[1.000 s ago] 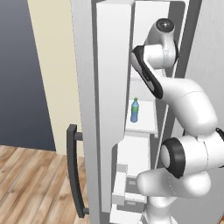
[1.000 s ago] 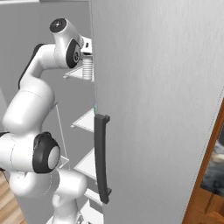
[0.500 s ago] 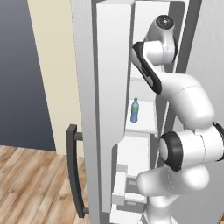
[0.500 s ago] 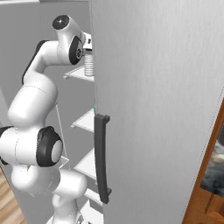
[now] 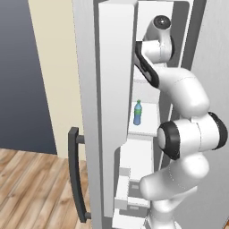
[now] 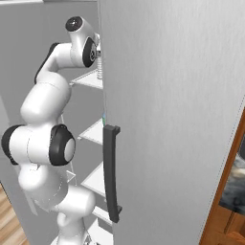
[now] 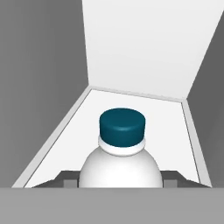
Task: Take the bottled waters from the counter and place them in the freezer to freeze. Close the freezer door after placing the bottles.
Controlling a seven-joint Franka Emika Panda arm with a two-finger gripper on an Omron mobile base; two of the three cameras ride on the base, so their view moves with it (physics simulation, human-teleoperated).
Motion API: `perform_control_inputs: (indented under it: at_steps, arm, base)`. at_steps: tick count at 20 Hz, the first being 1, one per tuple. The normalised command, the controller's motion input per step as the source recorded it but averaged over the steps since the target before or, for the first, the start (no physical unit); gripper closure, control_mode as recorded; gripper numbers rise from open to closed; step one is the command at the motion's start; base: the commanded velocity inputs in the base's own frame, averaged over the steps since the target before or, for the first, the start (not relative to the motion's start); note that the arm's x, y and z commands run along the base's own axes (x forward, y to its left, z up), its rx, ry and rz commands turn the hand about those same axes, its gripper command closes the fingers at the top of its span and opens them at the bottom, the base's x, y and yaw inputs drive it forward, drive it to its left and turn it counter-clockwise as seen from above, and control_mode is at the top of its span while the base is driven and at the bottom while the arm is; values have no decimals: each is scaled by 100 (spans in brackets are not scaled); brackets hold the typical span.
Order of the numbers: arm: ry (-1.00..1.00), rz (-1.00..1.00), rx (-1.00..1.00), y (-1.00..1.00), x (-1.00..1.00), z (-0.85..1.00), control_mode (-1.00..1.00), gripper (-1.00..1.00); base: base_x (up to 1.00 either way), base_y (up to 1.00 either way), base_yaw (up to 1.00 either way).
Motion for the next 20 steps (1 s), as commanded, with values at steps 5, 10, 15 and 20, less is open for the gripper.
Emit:
perform_control_inputs:
  at_steps: [5, 10, 15, 20]
  arm:
    - [-3, -3, 0, -6, 22, -6, -100, 100]
    - [-11, -6, 0, -8, 0, -12, -100, 100]
    - [-25, -5, 0, -1, 0, -17, -100, 100]
    - [-18, -1, 0, 0, 0, -23, -100, 100]
  base:
    - [0, 0, 0]
    - [0, 0, 0]
    - [0, 0, 0]
    - [0, 0, 0]
